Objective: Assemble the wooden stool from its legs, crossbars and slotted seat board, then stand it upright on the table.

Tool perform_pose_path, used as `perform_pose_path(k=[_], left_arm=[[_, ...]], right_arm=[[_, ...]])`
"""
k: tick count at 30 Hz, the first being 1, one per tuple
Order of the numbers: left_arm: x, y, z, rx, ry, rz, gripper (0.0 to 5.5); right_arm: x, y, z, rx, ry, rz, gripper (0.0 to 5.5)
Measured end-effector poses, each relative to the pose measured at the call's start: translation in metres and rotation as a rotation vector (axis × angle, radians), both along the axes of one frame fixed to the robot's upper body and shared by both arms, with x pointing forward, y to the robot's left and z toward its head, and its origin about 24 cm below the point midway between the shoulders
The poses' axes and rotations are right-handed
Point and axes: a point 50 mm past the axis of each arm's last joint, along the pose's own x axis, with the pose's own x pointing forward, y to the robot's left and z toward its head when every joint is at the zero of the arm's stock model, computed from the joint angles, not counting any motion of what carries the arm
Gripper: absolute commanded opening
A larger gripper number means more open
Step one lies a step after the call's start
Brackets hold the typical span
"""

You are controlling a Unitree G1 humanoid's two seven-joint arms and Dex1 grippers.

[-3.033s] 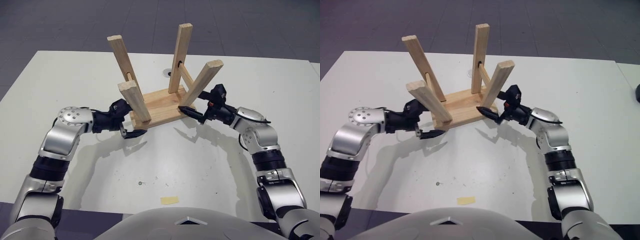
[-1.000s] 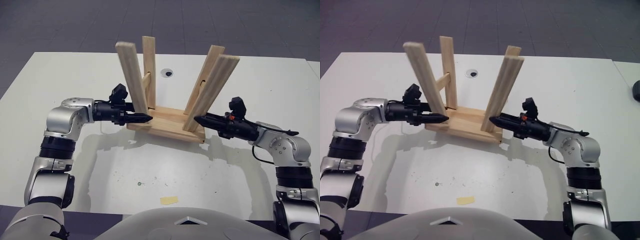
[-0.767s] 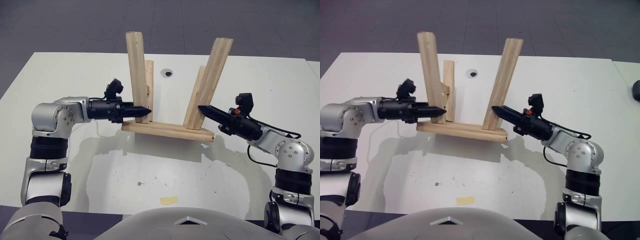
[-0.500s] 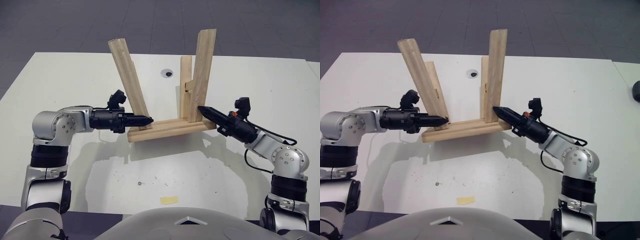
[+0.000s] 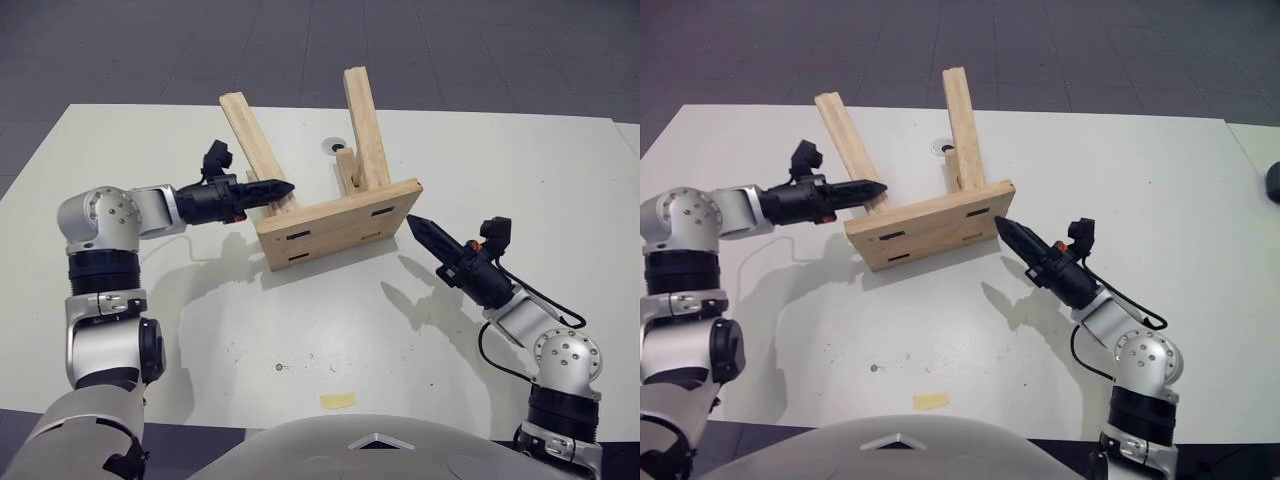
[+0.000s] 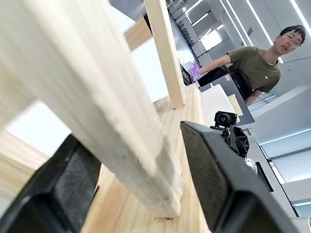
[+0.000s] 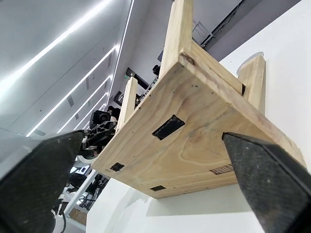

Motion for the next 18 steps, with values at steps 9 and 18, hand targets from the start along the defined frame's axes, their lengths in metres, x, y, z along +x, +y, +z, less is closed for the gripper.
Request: perform_pose_path(k=[9, 18], left_arm=[[-0.023, 0.047, 0.027, 0.107, -0.255, 0.072, 5.13], [-0.02, 0.029, 0.015, 0.237, -0.353, -0.011, 5.37]], right_arm=[[-0.007, 0.019, -0.016, -0.302, -0.097, 0.045, 5.4], [0.007, 0.007, -0.032, -0.674, -0.26, -0.045, 5.4]])
